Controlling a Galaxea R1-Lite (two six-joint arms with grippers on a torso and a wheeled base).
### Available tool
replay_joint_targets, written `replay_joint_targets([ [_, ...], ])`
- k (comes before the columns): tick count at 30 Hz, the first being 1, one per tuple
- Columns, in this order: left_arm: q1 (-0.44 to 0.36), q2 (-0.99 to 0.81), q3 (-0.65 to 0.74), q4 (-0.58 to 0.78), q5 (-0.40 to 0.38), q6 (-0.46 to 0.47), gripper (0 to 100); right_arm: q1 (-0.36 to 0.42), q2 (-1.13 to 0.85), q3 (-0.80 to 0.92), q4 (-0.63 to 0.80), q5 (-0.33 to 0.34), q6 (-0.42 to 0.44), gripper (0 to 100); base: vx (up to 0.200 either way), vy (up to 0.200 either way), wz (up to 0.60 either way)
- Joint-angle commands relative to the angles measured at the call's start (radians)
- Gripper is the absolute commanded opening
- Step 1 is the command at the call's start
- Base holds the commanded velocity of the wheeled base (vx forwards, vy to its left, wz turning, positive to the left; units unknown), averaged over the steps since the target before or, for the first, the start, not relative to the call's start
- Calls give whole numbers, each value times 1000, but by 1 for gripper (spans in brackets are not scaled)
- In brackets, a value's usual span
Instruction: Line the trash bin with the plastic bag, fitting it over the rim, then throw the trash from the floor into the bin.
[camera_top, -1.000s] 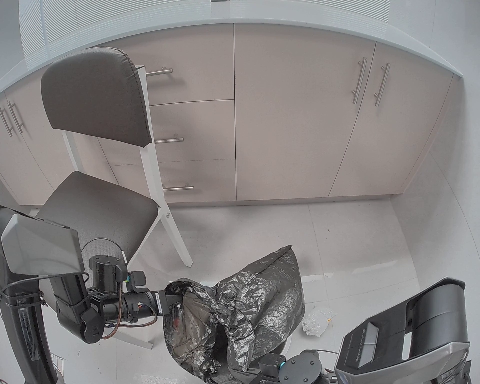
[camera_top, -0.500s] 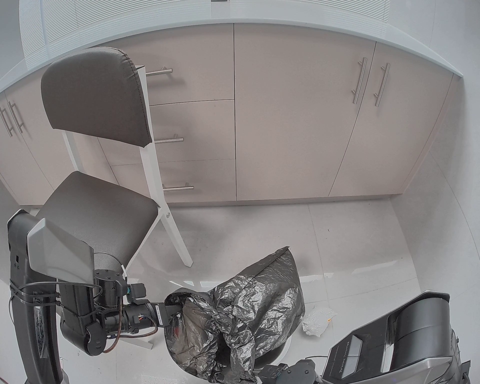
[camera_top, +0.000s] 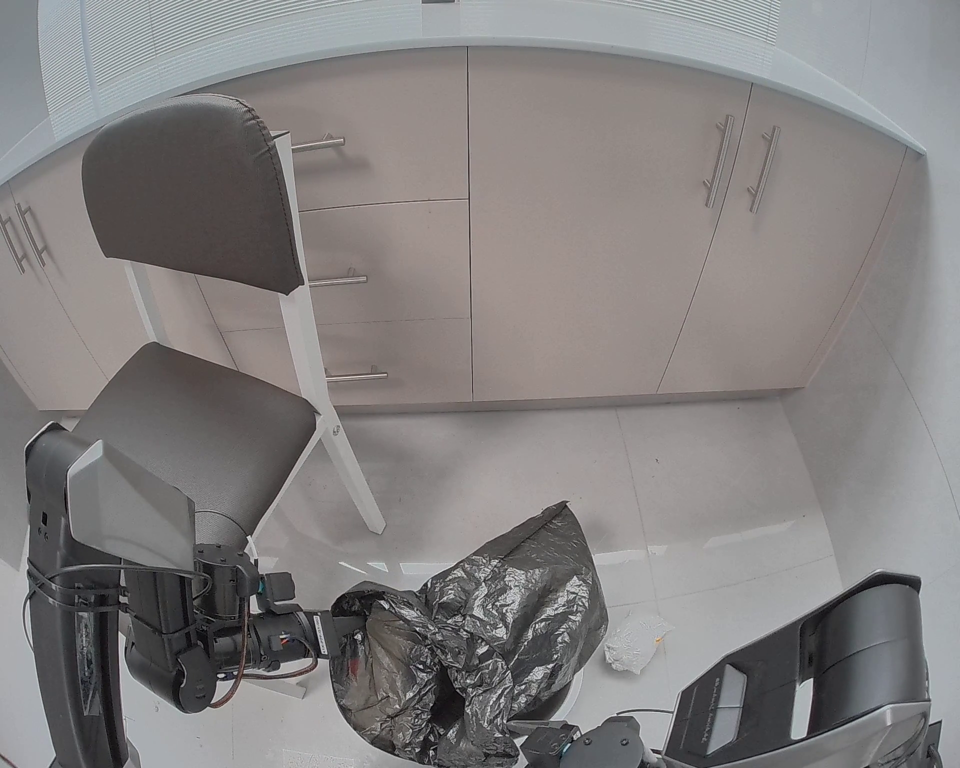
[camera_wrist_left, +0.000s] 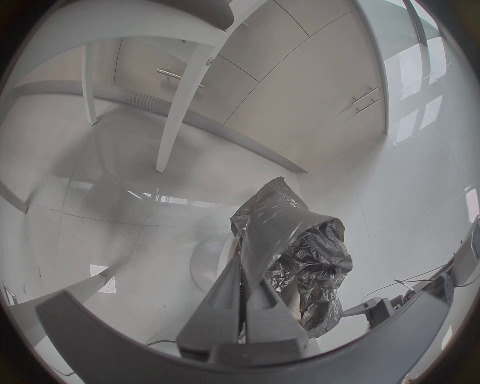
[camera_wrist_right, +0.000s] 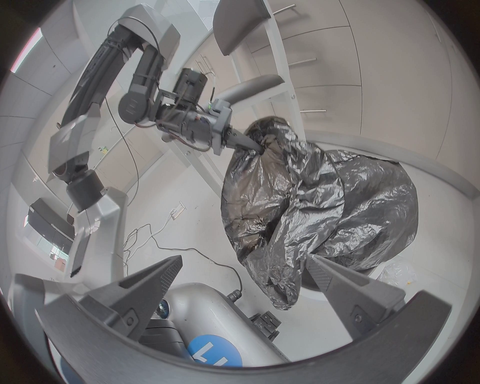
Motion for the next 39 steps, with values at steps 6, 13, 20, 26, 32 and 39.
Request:
replay_joint_targets([
  [6, -1, 2, -4, 0, 1, -2, 0, 18, -163, 29, -18, -26, -1, 100, 0, 0, 0],
  [13, -1, 2, -4, 0, 1, 0, 0, 15, -235, 33, -18, -36, 4, 100, 0, 0, 0],
  [20, -2, 2, -4, 0, 1, 0, 0, -236, -211, -106, -18, -155, -13, 100, 0, 0, 0],
  [26, -2, 2, -4, 0, 1, 0, 0, -477, -200, -224, 48, -150, -63, 100, 0, 0, 0],
  [32, -7, 7, -2, 0, 2, 4, 0, -603, -162, -363, 229, -10, -200, 100, 0, 0, 0],
  [39, -11, 8, -2, 0, 4, 4, 0, -598, -134, -587, 577, 16, -157, 100, 0, 0, 0],
])
